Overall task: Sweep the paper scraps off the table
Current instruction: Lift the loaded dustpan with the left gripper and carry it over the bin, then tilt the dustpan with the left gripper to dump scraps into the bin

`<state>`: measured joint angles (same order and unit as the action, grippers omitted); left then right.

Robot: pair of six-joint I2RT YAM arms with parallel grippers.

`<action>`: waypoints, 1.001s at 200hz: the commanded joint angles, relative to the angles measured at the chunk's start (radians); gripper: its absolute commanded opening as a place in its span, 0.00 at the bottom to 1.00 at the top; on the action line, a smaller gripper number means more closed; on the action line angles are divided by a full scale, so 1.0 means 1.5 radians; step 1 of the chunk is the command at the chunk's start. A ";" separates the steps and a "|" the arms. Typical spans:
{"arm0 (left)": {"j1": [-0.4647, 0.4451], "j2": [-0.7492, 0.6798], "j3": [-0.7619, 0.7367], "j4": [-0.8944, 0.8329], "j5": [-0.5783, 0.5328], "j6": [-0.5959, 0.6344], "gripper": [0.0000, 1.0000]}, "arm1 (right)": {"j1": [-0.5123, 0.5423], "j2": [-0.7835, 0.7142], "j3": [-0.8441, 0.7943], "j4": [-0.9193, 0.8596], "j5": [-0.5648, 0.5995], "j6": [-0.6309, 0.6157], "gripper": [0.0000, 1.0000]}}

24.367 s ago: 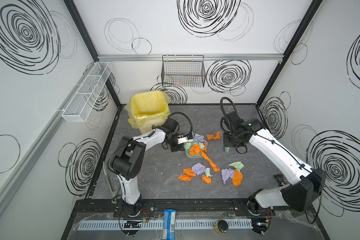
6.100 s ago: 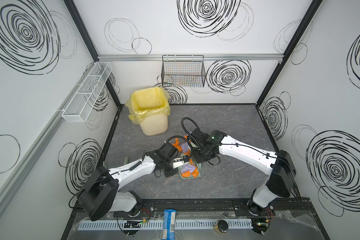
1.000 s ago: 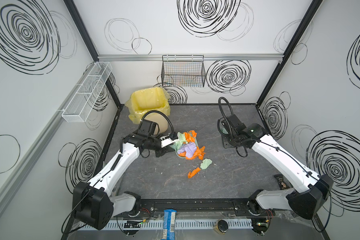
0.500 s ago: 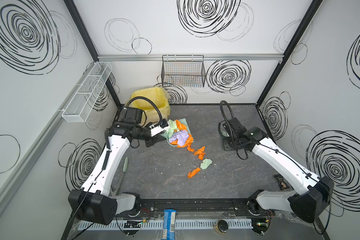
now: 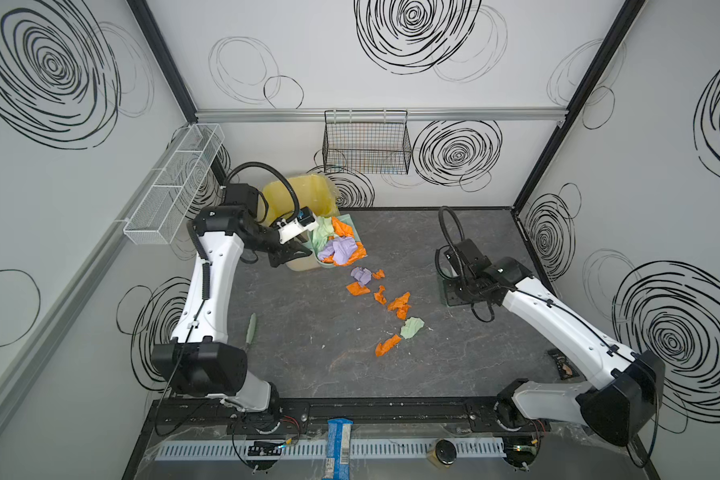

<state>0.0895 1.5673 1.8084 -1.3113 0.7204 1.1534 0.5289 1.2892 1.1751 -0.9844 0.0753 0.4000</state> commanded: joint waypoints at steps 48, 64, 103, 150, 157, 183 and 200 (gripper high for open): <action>0.062 0.106 0.177 -0.061 -0.030 0.033 0.00 | -0.003 -0.001 -0.024 0.022 -0.010 -0.001 0.00; 0.076 0.137 0.228 -0.062 -0.043 0.031 0.00 | -0.003 -0.002 -0.030 0.025 -0.012 -0.001 0.00; 0.109 0.225 0.363 -0.062 -0.091 0.032 0.00 | -0.002 -0.009 -0.054 0.037 -0.020 0.000 0.00; 0.118 0.322 0.495 -0.060 -0.191 0.048 0.00 | -0.003 -0.017 -0.076 0.049 -0.027 0.000 0.00; 0.115 0.335 0.513 -0.059 -0.210 0.053 0.00 | -0.003 -0.017 -0.080 0.052 -0.029 0.000 0.00; 0.093 0.343 0.530 -0.020 -0.296 0.085 0.00 | -0.002 -0.010 -0.089 0.061 -0.039 0.000 0.00; 0.065 0.327 0.520 0.015 -0.359 0.118 0.00 | -0.003 -0.007 -0.090 0.064 -0.038 0.001 0.00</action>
<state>0.2413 2.0907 2.5706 -1.3613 0.3328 1.2419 0.5289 1.2888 1.0454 -0.9119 0.0189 0.4004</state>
